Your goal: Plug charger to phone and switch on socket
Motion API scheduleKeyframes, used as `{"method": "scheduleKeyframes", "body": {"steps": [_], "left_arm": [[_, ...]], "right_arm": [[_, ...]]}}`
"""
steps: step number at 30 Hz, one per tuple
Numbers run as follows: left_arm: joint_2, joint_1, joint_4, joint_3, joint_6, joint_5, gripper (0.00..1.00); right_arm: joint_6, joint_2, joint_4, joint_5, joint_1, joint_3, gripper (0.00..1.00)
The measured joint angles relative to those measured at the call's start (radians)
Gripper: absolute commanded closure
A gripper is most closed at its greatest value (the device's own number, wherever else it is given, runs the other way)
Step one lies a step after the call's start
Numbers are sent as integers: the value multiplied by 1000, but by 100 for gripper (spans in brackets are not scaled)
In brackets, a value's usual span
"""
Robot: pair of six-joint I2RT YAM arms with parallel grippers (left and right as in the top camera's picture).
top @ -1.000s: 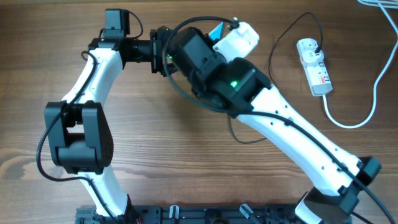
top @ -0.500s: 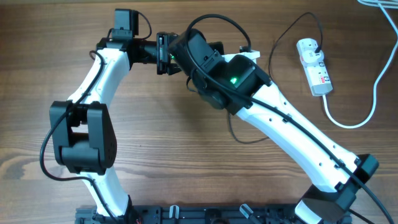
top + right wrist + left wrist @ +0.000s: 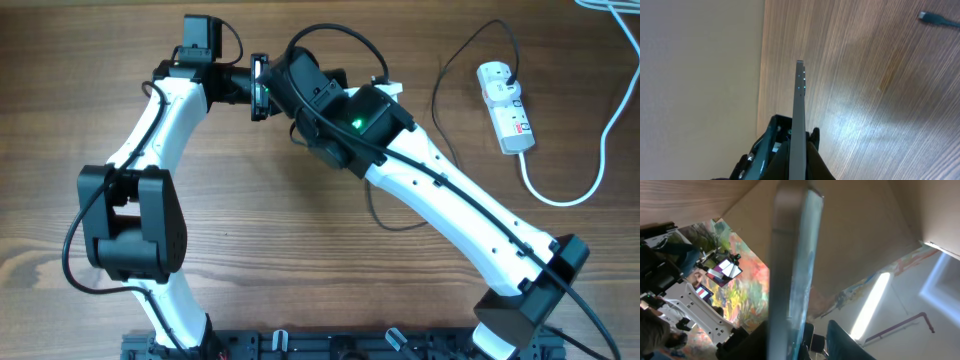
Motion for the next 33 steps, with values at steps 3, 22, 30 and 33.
{"method": "scheduleKeyframes", "body": {"steps": [3, 22, 30, 33], "left_arm": [[0, 0, -1, 0, -2, 0, 80], [0, 10, 81, 0, 172, -239, 96], [0, 119, -238, 4, 466, -684, 96], [0, 171, -295, 4, 557, -750, 96]], "right_arm": [[7, 0, 14, -18, -2, 0, 89], [-904, -270, 3, 114, -40, 3, 0], [-1220, -222, -240, -13, -328, -161, 0], [-1230, -117, -127, -129, -350, -307, 0]]}}
